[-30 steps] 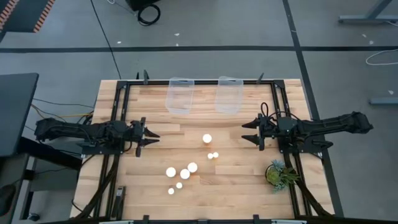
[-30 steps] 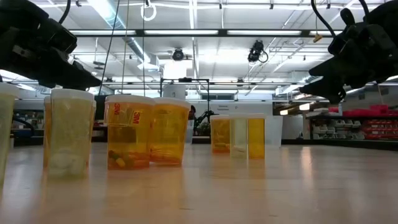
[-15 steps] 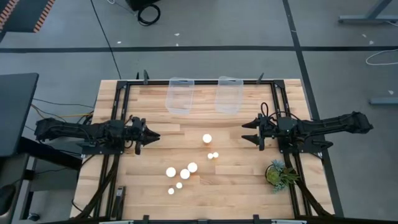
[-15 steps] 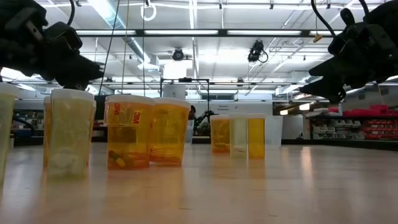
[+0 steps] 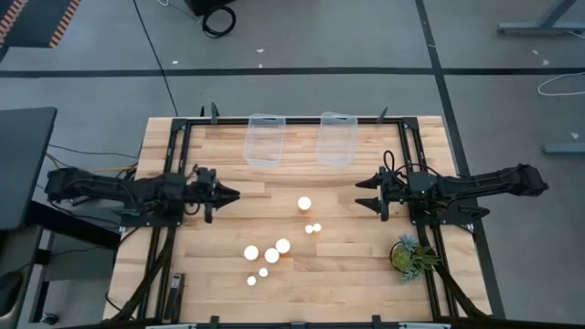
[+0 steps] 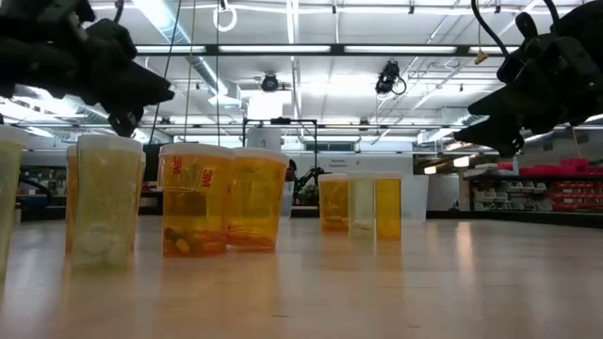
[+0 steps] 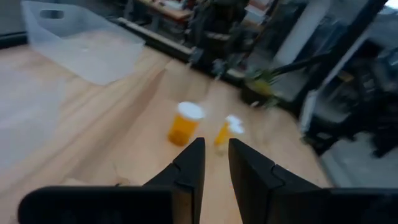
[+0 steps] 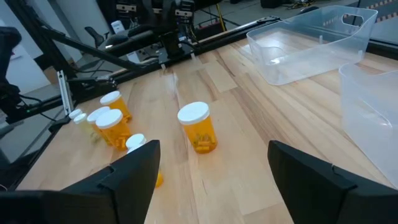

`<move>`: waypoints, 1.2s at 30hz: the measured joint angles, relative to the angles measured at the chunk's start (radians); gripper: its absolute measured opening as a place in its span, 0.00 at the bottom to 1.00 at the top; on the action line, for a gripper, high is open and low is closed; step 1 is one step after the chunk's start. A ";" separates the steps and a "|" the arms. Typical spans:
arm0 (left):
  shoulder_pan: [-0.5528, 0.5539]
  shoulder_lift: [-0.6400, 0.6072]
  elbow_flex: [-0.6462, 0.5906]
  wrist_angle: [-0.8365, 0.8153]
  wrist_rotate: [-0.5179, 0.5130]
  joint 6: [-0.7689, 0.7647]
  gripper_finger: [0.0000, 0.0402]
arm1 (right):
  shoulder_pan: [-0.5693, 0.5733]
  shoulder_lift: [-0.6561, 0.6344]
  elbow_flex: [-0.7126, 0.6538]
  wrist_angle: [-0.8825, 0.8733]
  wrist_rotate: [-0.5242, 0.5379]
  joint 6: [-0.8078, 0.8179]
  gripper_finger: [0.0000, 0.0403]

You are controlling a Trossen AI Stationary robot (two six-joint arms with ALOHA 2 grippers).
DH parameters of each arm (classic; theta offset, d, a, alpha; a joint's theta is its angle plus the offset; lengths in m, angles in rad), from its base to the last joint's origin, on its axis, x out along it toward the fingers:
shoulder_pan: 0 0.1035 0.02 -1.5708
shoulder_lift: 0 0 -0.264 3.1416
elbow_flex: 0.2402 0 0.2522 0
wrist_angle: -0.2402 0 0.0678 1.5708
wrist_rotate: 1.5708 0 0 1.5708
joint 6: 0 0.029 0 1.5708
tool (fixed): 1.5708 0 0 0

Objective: Pick and place medicine bottles into bin by pill shape (circle, oval)
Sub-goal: Put the big orange pill bottle into the left transparent bin

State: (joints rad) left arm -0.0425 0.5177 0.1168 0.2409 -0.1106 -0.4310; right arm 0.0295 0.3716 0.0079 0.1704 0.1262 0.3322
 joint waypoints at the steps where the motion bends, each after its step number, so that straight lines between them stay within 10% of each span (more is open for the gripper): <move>1: 0.000 0.033 0.017 0.001 -0.011 0.015 0.20 | 0.000 0.000 0.000 0.000 0.000 0.000 0.76; 25: 0.001 0.743 0.446 -0.020 -0.137 0.024 0.26 | 0.000 0.000 0.000 -0.004 0.000 0.000 0.76; 36: 0.071 0.973 0.743 -0.320 -0.044 0.060 0.41 | 0.000 0.000 0.000 -0.013 0.000 0.000 0.76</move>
State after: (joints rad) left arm 0.0288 1.4903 0.8602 -0.0792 -0.1544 -0.3708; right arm 0.0293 0.3717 0.0080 0.1570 0.1261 0.3324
